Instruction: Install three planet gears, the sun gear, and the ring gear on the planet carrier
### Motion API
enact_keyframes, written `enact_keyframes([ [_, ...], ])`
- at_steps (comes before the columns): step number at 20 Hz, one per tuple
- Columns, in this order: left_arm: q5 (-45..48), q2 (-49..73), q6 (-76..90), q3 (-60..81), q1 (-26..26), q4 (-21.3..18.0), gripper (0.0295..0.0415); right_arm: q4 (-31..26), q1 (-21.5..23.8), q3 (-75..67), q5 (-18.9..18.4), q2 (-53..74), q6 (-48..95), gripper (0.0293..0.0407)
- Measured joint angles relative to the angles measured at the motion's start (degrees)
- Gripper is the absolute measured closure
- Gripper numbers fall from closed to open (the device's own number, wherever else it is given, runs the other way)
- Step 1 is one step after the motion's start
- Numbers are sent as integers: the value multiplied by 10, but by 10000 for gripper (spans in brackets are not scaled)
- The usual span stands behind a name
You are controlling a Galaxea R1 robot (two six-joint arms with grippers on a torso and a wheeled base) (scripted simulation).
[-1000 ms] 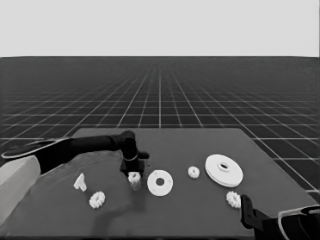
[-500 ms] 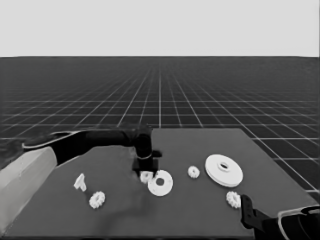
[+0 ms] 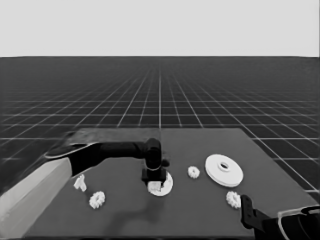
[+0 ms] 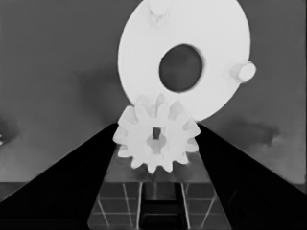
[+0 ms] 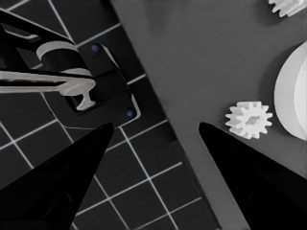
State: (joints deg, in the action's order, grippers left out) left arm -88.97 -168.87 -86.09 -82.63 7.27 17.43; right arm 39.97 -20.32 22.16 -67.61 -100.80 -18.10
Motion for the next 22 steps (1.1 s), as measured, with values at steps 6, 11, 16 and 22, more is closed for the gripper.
enact_keyframes([
  [6, 9, -5, 17, -25, 31, 31, 398, 0, 0, 0, 0, 0, 0, 315],
  [11, 10, -5, 17, -26, 32, 32, 330, 0, 0, 0, 0, 0, 0, 315],
  [16, 10, -5, 17, -26, 33, 32, 326, 0, 0, 0, 0, 0, 0, 315],
  [22, -8, 5, -21, 27, -53, -52, 326, 0, 0, 0, 0, 0, 0, 315],
])
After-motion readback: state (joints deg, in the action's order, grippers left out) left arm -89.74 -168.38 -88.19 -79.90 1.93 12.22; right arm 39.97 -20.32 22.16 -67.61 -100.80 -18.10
